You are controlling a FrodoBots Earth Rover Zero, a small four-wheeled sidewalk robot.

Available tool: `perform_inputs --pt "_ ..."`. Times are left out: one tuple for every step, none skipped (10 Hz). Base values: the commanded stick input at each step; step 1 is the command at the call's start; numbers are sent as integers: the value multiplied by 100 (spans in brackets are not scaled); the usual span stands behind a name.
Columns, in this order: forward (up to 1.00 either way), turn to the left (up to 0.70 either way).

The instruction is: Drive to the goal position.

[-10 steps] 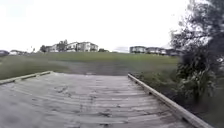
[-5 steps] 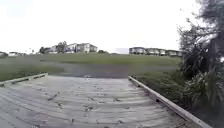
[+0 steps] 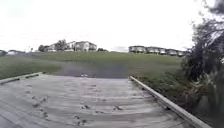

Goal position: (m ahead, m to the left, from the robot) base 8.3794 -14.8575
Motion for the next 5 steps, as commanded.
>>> perform_inputs --pt "70 35" --pt "70 35" --pt "70 28" --pt "70 2" --pt "70 1"
